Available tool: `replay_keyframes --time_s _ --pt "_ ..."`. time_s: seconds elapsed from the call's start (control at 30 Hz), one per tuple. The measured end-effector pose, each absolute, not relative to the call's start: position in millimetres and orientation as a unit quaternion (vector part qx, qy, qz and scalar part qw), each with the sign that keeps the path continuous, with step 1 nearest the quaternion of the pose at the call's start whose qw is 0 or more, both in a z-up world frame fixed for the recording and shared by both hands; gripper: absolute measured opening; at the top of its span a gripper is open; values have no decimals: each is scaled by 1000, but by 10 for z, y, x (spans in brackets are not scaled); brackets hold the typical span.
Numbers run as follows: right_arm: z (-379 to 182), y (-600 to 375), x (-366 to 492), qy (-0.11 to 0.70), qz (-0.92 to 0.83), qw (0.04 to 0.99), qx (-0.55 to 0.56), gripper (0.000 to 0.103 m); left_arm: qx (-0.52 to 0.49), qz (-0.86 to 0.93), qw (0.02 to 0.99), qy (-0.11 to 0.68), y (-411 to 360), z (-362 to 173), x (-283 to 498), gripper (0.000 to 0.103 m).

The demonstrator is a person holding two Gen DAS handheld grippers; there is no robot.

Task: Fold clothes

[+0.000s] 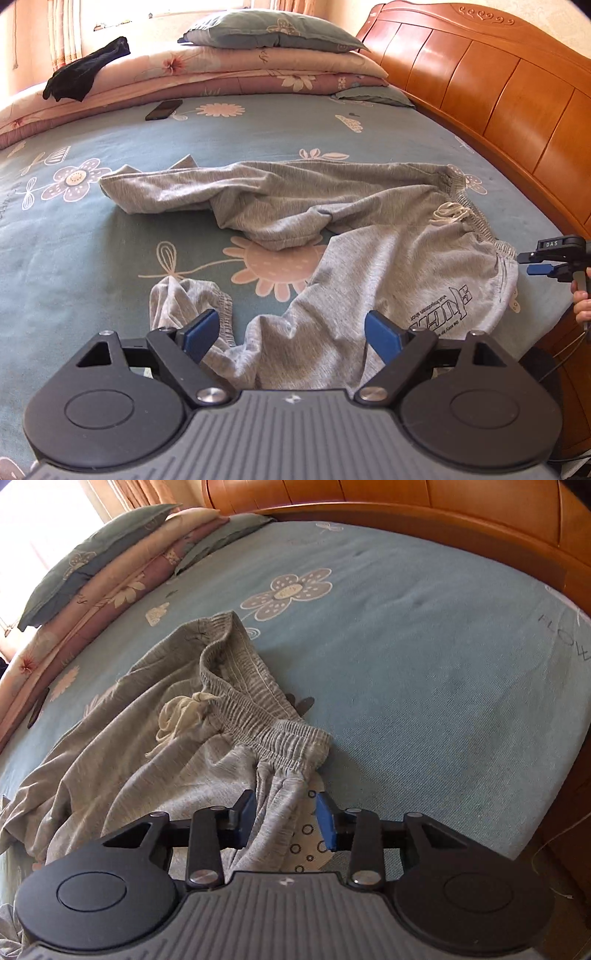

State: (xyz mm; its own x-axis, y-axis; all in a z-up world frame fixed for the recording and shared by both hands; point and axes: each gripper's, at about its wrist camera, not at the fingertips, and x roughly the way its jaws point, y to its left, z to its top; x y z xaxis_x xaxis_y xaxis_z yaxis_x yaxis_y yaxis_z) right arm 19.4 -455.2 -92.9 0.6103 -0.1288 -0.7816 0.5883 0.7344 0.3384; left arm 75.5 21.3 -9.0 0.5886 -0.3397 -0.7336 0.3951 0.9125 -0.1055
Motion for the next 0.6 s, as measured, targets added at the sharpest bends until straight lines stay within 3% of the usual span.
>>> replay_keyframes --time_s 0.17,0.2,0.23,0.27,0.37,0.5,0.57,0.6 --pt "-1208 -4522 430 400 -222 845 278 49 23 -200 881 428 162 -292 697 86" --pt "-1232 -4508 432 401 -216 847 273 41 25 -194 880 433 132 -326 689 86" --pt "-1257 -4494 433 403 -211 850 267 12 27 -191 879 437 115 -353 696 86" --pt "-1281 -4480 435 404 -205 852 262 9 29 -187 878 440 97 -371 701 86" --pt "-1138 -4577 153 370 -196 859 295 7 42 -181 880 438 38 -376 700 86" --pt "-1127 -4706 -91 393 -180 848 307 9 46 -190 879 435 -18 -385 755 86" --pt "-1120 -4722 -98 406 -177 851 283 16 57 -188 875 442 -83 -433 813 86" --pt "-1061 -4732 -95 397 -181 859 269 27 63 -184 874 445 -122 -457 837 86"
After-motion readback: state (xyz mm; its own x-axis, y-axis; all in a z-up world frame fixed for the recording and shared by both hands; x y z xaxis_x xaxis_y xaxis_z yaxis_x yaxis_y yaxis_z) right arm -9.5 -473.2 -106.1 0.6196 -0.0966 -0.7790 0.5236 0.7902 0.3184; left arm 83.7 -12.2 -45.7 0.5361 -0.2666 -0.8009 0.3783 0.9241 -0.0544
